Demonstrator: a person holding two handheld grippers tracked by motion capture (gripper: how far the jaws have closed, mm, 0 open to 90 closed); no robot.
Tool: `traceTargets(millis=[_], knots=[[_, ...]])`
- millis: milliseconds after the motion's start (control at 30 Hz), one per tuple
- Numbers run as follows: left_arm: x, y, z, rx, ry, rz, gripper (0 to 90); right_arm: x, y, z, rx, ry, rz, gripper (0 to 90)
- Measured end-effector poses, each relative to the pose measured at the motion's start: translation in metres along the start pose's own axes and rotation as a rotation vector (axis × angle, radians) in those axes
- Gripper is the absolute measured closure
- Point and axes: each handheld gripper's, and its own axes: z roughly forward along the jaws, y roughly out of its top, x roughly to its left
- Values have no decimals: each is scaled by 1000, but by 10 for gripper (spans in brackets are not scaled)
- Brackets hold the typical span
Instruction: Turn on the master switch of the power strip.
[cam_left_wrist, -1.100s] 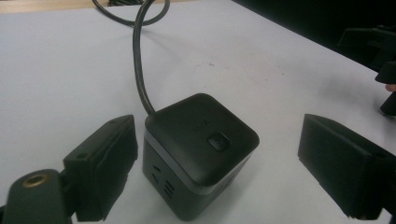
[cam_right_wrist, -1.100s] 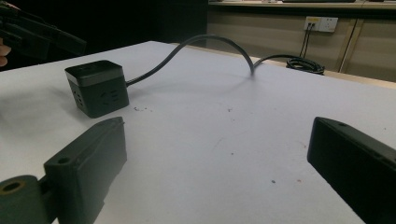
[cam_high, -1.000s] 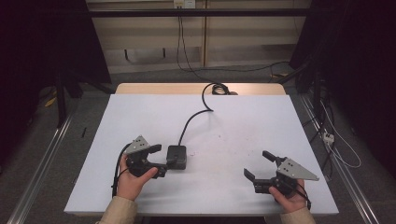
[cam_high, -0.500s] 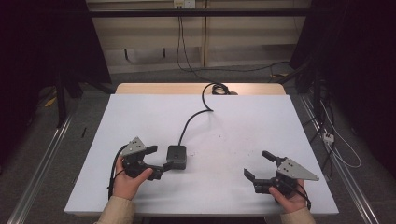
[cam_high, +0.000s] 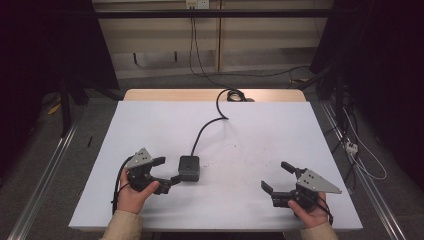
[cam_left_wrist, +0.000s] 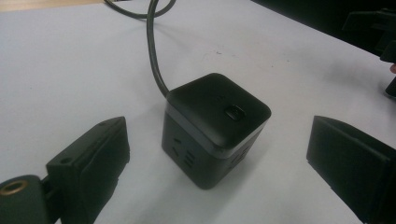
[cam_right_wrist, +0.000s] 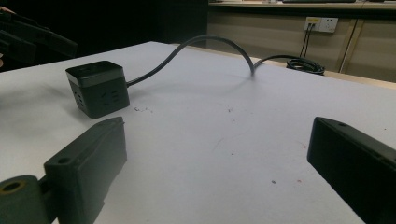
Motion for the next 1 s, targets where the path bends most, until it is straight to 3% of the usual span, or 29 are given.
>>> traceTargets(millis=[1000], knots=[[16,-10,-21,-33,36,-32,56,-1,0,-1,-1,-4,2,43]])
